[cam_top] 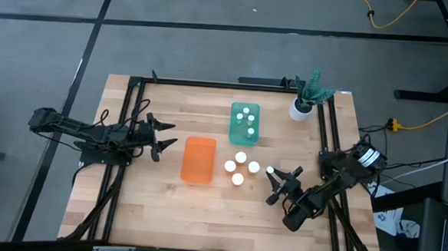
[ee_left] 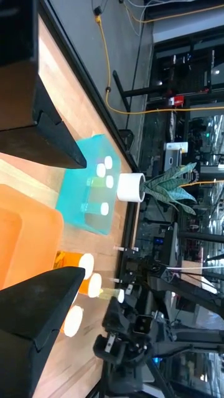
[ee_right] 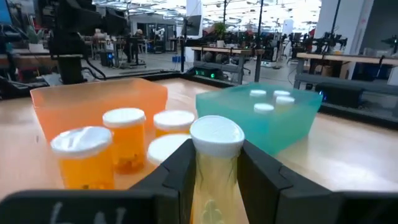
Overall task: Pick and place medicine bottles into bin by pill shape (circle, oval)
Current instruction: Put the small yellow medicine bottle into the blue bin
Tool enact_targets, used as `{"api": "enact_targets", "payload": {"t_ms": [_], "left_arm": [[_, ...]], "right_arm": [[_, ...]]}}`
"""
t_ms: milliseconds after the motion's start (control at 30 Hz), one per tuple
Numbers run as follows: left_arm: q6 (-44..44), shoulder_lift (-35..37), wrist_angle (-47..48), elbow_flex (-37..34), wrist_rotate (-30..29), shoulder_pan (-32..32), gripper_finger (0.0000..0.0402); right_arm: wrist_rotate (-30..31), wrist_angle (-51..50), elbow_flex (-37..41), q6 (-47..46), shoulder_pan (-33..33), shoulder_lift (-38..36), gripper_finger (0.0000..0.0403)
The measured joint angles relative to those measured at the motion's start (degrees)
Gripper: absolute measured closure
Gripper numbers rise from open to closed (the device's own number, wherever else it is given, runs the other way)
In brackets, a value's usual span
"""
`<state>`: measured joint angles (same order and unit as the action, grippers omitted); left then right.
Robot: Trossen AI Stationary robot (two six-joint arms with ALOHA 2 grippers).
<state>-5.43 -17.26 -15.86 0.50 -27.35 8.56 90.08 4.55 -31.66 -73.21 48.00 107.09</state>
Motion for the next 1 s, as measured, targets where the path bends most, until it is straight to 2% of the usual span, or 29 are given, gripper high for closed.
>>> {"api": "enact_targets", "payload": {"t_ms": [300, 1000], "left_arm": [[0.00, 0.00, -0.02, -0.01, -0.02, 0.00, 0.0139], [0.00, 0.00, 0.00, 0.00, -0.02, -0.02, 0.0139]], "right_arm": [[-0.13, 0.94, -0.02, -11.94, -1.72, 9.66, 0.0299], [-1.27, 1.21, -0.07, -10.45, -1.70, 10.14, 0.0297]]}}
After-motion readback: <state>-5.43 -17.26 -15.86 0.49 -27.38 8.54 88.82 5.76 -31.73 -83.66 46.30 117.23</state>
